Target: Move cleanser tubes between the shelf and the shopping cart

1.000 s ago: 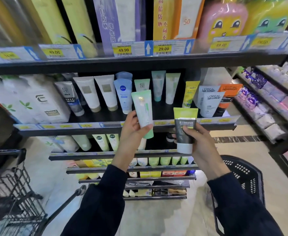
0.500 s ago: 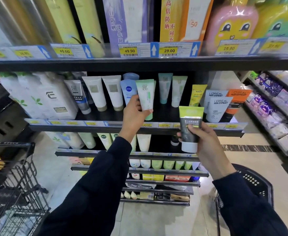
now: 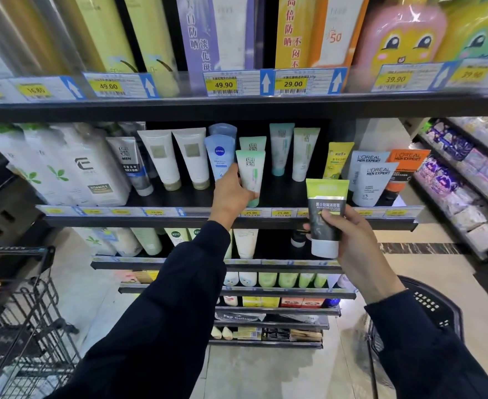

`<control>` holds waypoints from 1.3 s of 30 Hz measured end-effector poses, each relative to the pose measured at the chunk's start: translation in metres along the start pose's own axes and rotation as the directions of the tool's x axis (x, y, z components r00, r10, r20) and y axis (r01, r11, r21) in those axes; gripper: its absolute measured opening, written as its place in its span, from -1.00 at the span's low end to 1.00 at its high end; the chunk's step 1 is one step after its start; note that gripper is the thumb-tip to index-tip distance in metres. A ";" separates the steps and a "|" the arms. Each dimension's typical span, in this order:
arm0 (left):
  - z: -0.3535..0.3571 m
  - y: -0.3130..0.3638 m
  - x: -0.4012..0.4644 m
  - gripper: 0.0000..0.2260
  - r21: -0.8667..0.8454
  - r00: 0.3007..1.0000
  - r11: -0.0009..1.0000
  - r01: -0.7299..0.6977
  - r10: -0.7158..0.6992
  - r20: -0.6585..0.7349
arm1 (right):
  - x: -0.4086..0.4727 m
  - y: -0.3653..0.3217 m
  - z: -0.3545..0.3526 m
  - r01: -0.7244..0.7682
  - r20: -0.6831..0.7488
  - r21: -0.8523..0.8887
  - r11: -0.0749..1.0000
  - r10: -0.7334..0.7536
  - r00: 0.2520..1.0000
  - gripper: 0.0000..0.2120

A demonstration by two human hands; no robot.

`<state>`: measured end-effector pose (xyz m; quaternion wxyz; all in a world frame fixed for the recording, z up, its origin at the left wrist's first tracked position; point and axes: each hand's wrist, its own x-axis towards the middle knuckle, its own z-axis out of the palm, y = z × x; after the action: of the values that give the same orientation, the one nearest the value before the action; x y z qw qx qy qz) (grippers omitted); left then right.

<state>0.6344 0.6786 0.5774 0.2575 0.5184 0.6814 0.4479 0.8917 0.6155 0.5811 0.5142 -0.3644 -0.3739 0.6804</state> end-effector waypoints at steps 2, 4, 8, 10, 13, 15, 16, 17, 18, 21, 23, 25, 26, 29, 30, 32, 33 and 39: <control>0.001 0.000 0.001 -0.46 0.011 1.000 1.000 -0.006 0.006 0.001 | 0.000 0.000 0.001 0.004 -0.002 0.002 1.000 -0.004 1.000 -0.72; 0.001 0.000 0.002 -0.46 0.020 1.000 1.000 -0.007 0.007 -0.001 | 0.000 0.001 0.001 0.009 -0.005 0.001 1.000 -0.008 1.000 -0.73; 0.003 0.000 0.003 -0.45 0.028 1.000 1.000 -0.014 0.014 0.000 | 0.000 0.002 0.002 0.014 -0.015 -0.002 1.000 -0.014 1.000 -0.71; 0.003 -0.002 0.003 -0.46 0.039 1.000 0.999 -0.020 0.020 0.000 | -0.001 0.004 0.001 0.015 -0.020 -0.009 1.000 -0.015 1.000 -0.70; 0.002 -0.002 0.004 -0.50 0.054 1.000 0.999 -0.006 0.005 0.016 | -0.002 0.006 0.000 0.014 -0.021 -0.018 1.000 -0.014 1.000 -0.68; 0.001 -0.003 0.005 -0.51 0.067 1.000 0.998 0.002 -0.004 0.028 | -0.004 0.006 -0.001 0.015 -0.020 -0.014 1.000 -0.015 1.000 -0.68; 0.001 -0.003 0.005 -0.52 0.074 0.999 0.997 0.003 -0.005 0.033 | -0.005 0.006 -0.001 0.015 -0.022 -0.010 1.000 -0.015 1.000 -0.68; 0.001 -0.003 0.005 -0.53 0.080 0.999 0.997 0.005 -0.008 0.037 | -0.006 0.006 -0.001 0.014 -0.023 -0.007 1.000 -0.015 1.000 -0.68; 0.001 -0.003 0.005 -0.55 0.088 0.999 0.996 0.007 -0.010 0.042 | -0.007 0.006 -0.002 0.015 -0.026 -0.002 1.000 -0.015 1.000 -0.68; -0.001 -0.001 0.002 -0.55 0.116 0.999 0.993 0.004 -0.011 0.053 | -0.011 0.006 -0.005 0.014 -0.042 0.014 1.000 -0.014 0.999 -0.67; -0.003 0.001 -0.001 -0.53 0.138 0.999 0.990 0.009 -0.016 0.051 | -0.013 0.005 -0.008 0.019 -0.050 0.016 1.000 -0.018 0.999 -0.71; -0.005 0.001 -0.007 -0.53 0.155 0.999 0.988 0.010 -0.015 0.031 | -0.016 0.006 -0.010 0.020 -0.059 0.009 1.000 -0.019 0.998 -0.75; -0.007 0.002 -0.011 -0.54 0.169 1.000 0.986 0.004 -0.007 0.018 | -0.017 0.007 -0.012 0.019 -0.065 0.005 1.000 -0.019 0.998 -0.76; -0.015 0.002 -0.030 -0.57 0.232 0.996 0.972 -0.046 0.061 -0.057 | -0.018 0.010 -0.017 0.013 -0.075 -0.006 1.000 -0.013 0.997 -0.69; -0.018 0.002 -0.038 -0.59 0.230 0.991 0.970 -0.073 0.096 -0.093 | -0.019 0.010 -0.019 0.009 -0.078 -0.011 1.000 -0.010 0.997 -0.69; -0.024 0.003 -0.059 -0.63 0.211 0.969 0.967 -0.140 0.177 -0.169 | -0.021 0.011 -0.022 0.002 -0.081 -0.016 1.000 -0.003 0.997 -0.73; -0.025 0.002 -0.070 -0.64 0.212 0.954 0.961 -0.180 0.223 -0.199 | -0.023 0.011 -0.024 -0.002 -0.082 -0.017 1.000 0.001 0.997 -0.76; -0.003 -0.021 -0.124 -0.72 0.309 0.918 0.900 -0.307 0.366 -0.153 | -0.028 0.015 -0.045 -0.049 -0.104 -0.032 0.998 0.045 0.994 -0.79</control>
<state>0.6625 0.5599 0.5459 0.0277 0.6104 0.6603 0.4367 0.9307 0.5911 0.5504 0.5102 -0.4166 -0.3500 0.6661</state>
